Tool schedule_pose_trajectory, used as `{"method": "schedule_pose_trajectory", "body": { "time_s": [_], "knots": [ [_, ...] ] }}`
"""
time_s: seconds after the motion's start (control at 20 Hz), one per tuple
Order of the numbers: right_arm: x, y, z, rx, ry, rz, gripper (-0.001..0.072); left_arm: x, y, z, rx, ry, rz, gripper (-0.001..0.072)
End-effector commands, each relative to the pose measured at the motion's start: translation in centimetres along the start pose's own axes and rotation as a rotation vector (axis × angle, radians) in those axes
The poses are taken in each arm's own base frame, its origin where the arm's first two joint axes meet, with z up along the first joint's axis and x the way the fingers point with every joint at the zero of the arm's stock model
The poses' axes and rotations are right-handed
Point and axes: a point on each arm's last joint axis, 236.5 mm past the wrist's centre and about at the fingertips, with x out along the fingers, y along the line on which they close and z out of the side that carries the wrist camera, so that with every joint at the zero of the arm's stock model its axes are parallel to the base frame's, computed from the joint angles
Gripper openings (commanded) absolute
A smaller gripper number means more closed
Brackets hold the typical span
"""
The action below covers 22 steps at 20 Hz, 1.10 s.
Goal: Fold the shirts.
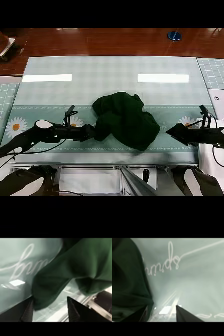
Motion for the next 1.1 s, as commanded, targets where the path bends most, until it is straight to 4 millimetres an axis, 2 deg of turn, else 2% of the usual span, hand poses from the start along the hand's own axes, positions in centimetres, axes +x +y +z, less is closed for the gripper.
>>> {"method": "schedule_pose_trajectory", "body": {
  "time_s": [0.0,0.05,0.1,0.3,0.45,0.75,0.8,0.9,1.0,1.05],
  "knots": [
    [1.1,0.5,-3.1,0.029,0.109,0.056,0.0408,1.7,-0.5,0.4,0.02,0.028,0.0,0.0339],
    [1.2,1.4,-3.8,0.023,0.132,0.1,0.0408,2.1,-0.9,0.6,0.031,0.04,-0.006,0.0015],
    [1.2,1.9,-3.9,0.018,0.137,0.126,0.0408,2.1,-1.5,0.8,0.058,0.046,-0.019,0.0022],
    [1.6,1.7,-4.0,0.024,0.15,0.118,0.0408,1.8,-3.6,1.7,0.114,0.047,-0.064,0.0022],
    [3.4,2.0,-5.0,-0.019,0.226,0.089,0.0408,1.8,-3.8,1.8,0.118,0.046,-0.067,0.0022],
    [8.0,4.6,-3.2,-0.009,0.177,0.106,0.0406,1.7,-4.0,1.6,0.119,0.057,-0.075,0.0022],
    [8.5,5.2,-3.0,-0.016,0.179,0.108,0.0334,1.7,-4.0,1.6,0.119,0.057,-0.075,0.0022],
    [8.3,7.6,-2.2,-0.122,0.172,0.138,0.0029,1.3,-4.5,2.2,0.134,0.046,-0.092,0.0022],
    [6.0,11.5,0.3,-0.252,0.126,0.189,0.0021,-1.3,-7.4,4.6,0.198,0.0,-0.176,0.0022],
    [3.8,14.0,2.5,-0.328,0.073,0.207,0.002,-3.6,-9.3,6.4,0.232,-0.048,-0.222,0.0022]
  ]
}}
